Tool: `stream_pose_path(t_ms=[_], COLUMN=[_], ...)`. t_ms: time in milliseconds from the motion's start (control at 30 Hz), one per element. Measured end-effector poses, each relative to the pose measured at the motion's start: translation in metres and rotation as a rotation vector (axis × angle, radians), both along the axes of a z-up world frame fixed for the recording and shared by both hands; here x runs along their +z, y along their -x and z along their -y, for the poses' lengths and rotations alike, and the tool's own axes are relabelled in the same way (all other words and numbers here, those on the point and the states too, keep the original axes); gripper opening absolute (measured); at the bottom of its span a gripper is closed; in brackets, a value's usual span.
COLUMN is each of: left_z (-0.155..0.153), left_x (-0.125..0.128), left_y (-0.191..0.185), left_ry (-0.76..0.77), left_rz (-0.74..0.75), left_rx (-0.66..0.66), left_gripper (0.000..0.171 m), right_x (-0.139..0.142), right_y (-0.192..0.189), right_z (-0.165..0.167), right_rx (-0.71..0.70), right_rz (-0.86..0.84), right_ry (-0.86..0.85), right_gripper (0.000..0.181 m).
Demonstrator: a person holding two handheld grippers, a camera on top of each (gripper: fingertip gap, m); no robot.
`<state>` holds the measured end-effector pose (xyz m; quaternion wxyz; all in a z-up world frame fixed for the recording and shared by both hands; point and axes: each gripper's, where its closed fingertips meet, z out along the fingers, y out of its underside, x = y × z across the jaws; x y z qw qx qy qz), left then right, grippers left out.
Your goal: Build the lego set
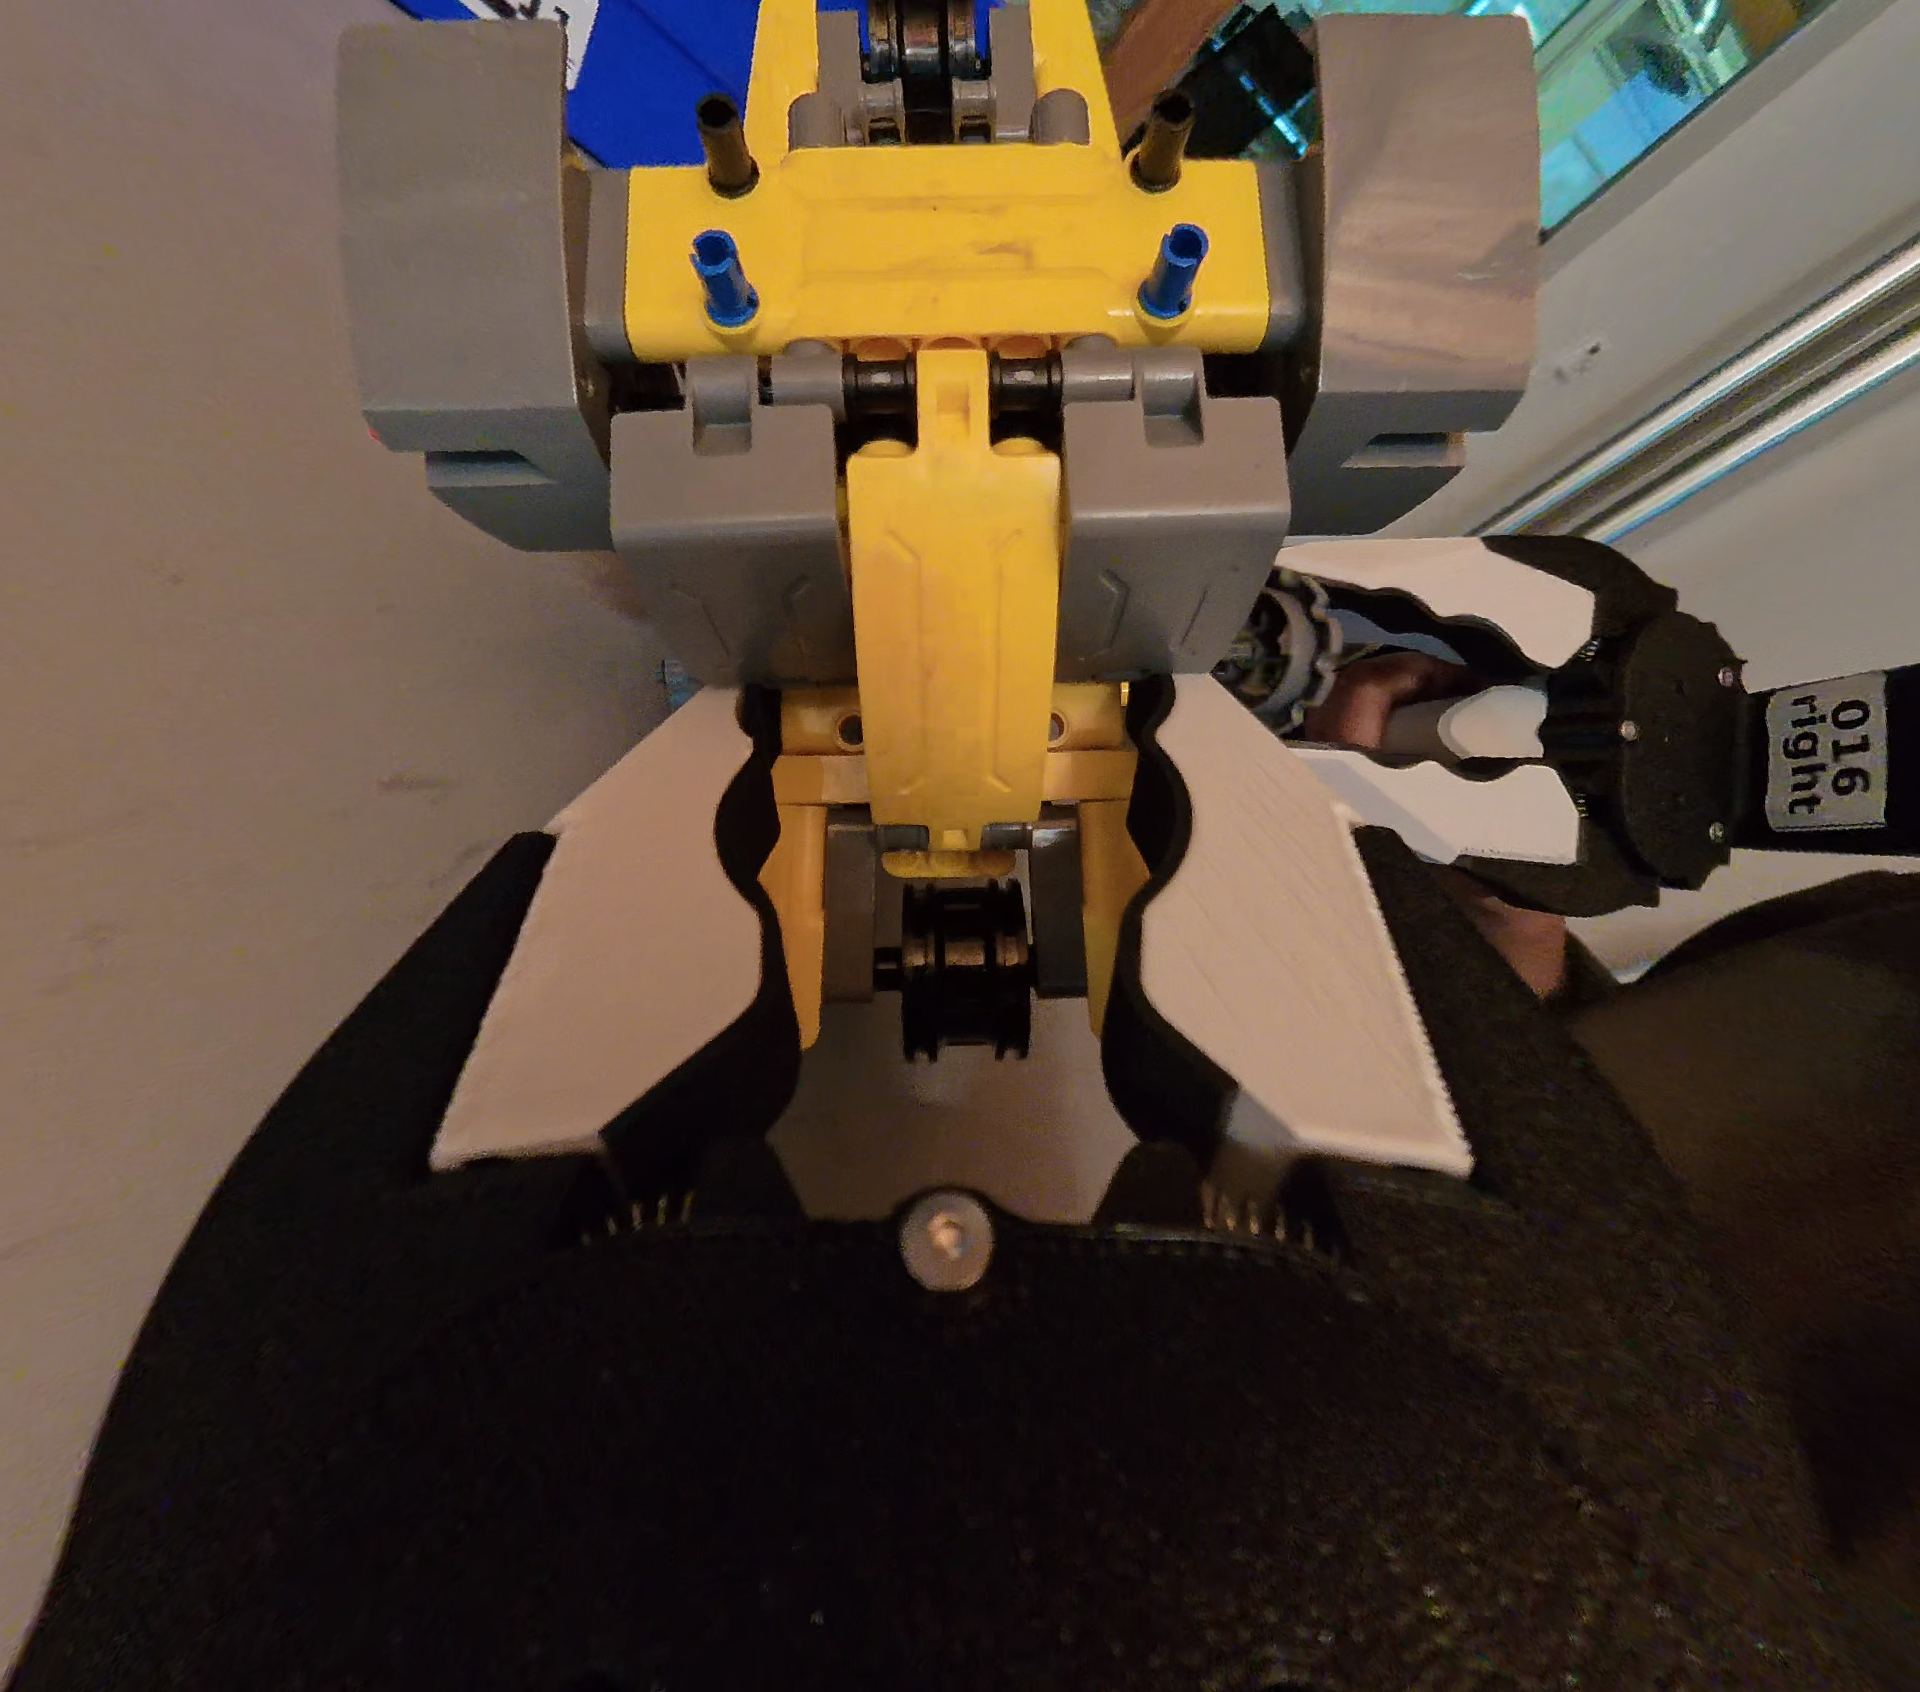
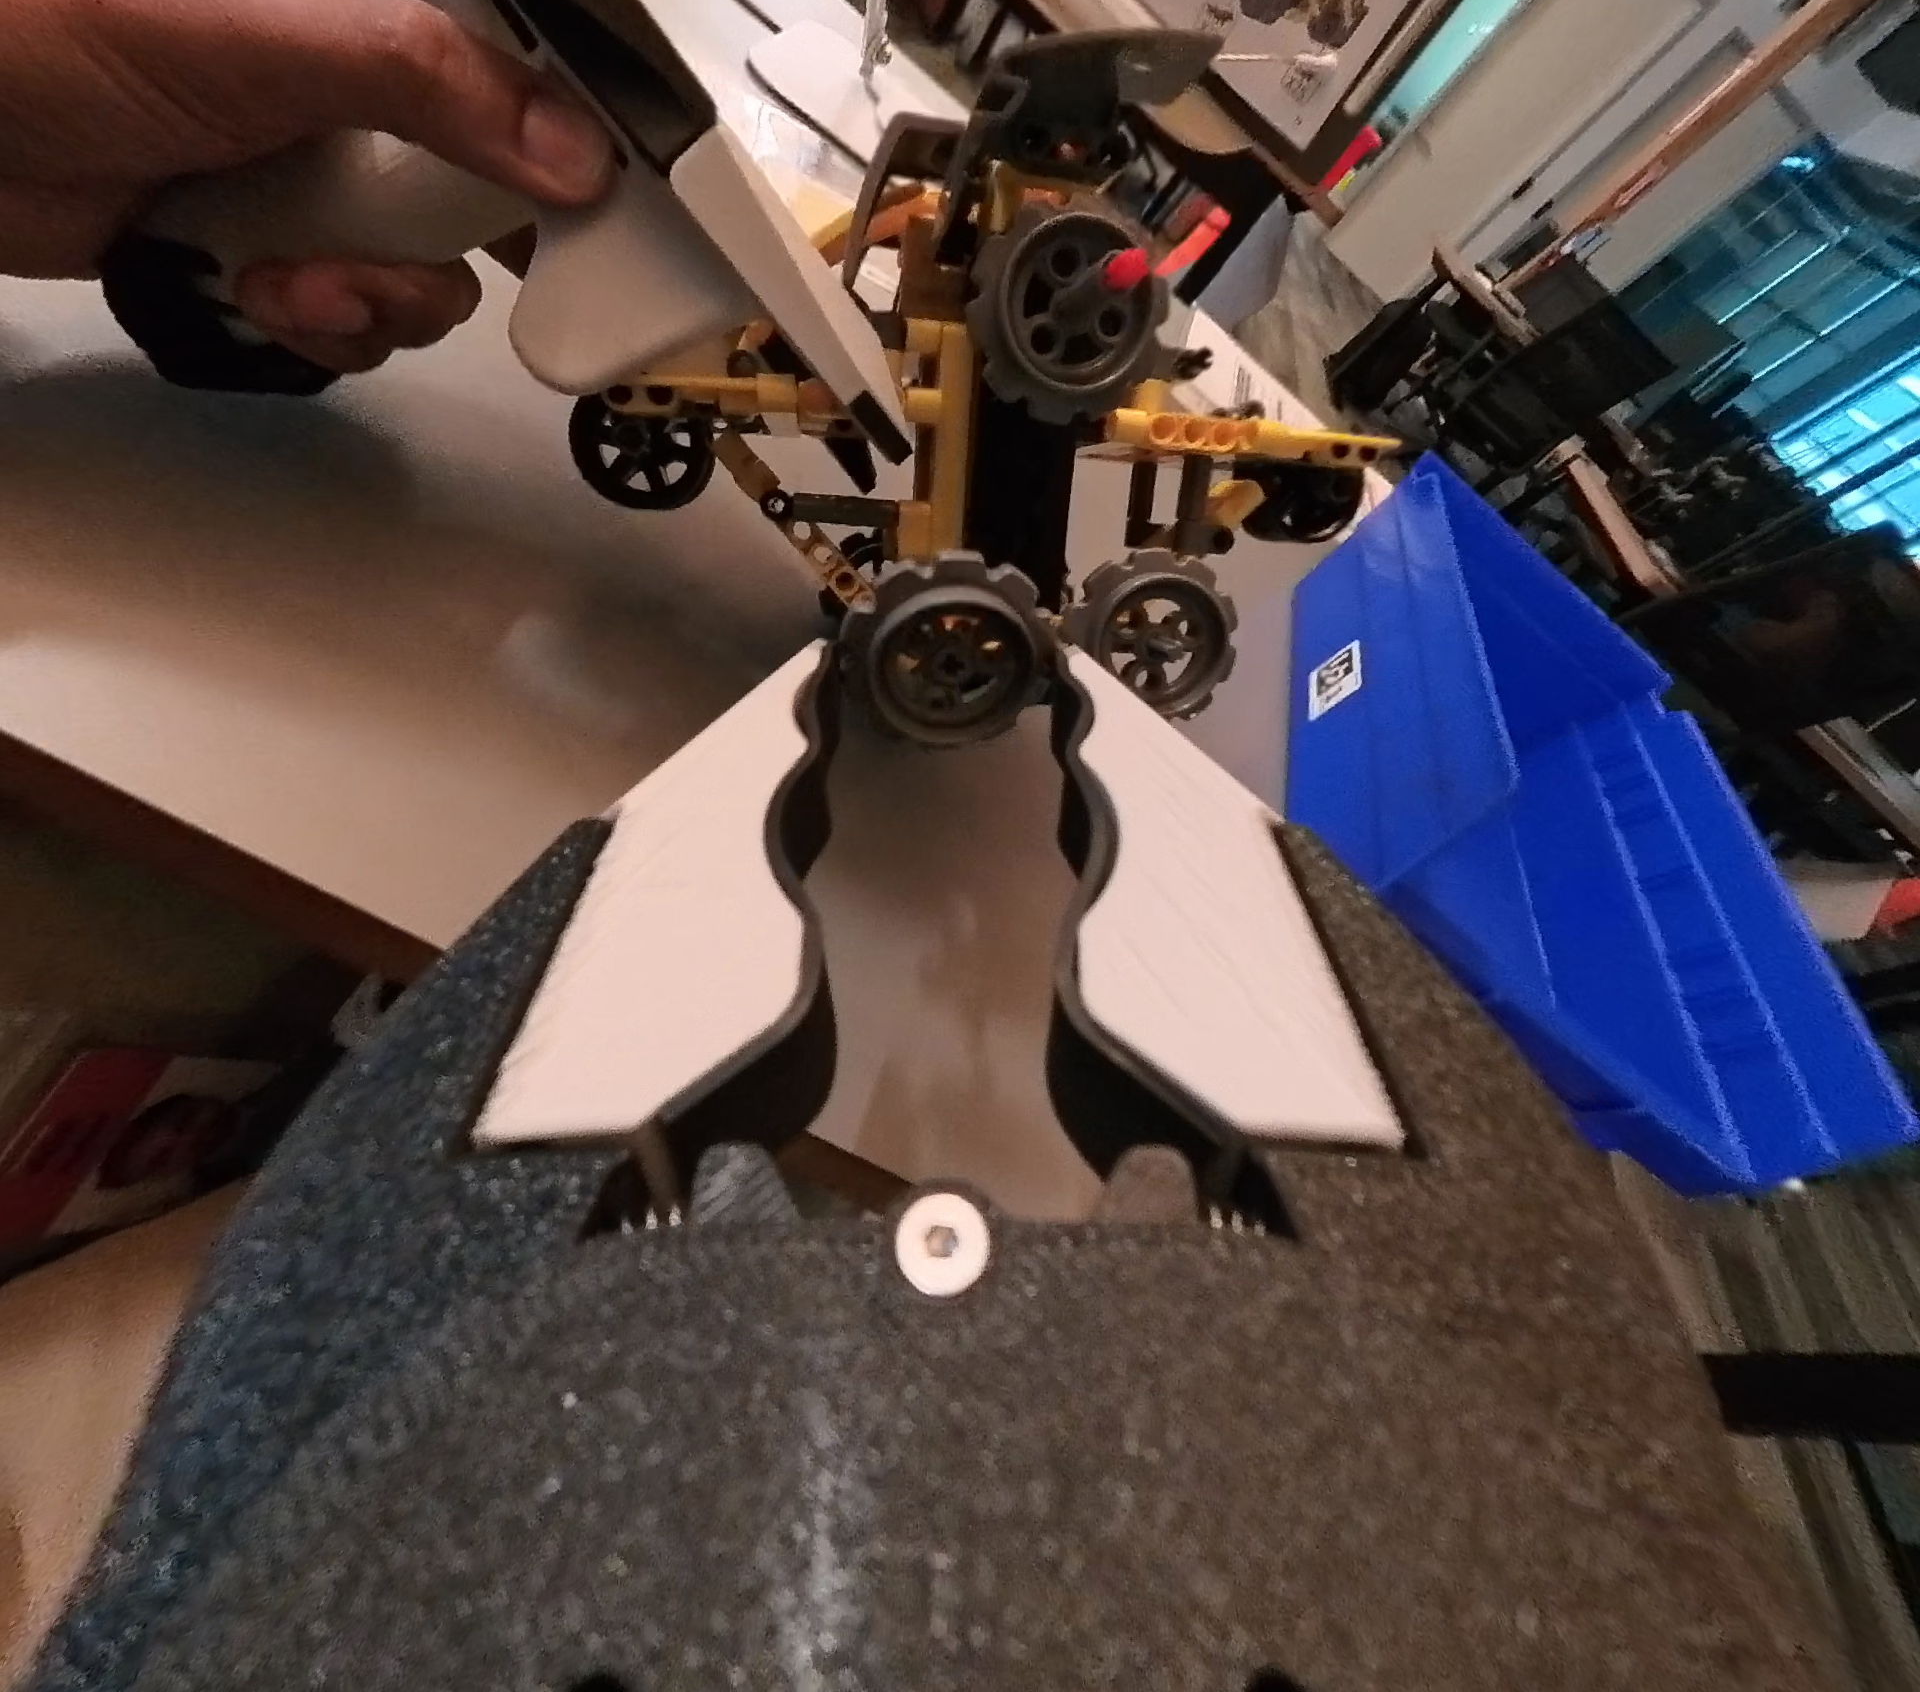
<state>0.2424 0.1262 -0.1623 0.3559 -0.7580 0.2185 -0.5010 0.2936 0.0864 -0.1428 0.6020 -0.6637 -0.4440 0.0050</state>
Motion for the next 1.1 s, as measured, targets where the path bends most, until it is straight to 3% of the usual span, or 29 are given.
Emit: stream_pose_path(t_ms=[333,600,767,1100], left_z=[0.012,0.019,0.019,0.02], left_x=[-0.011,-0.022,-0.021,-0.021], left_y=[-0.028,-0.04,-0.041,-0.041], left_ry=[-0.233,-0.398,-0.405,-0.424], left_rz=[-0.343,-0.557,-0.546,-0.554], left_rx=[0.036,0.037,0.043,0.054], left_gripper=[0.064,0.063,0.064,0.063], right_x=[-0.048,-0.069,-0.074,-0.077], right_y=[-0.027,-0.043,-0.042,-0.04], right_z=[0.01,0.019,0.02,0.02], right_rx=[-0.055,-0.121,-0.112,-0.164], right_rz=[-0.296,-0.304,-0.331,-0.216], right_ry=[0.036,0.115,0.181,0.219], right_gripper=[0.037,0.037,0.037,0.038])
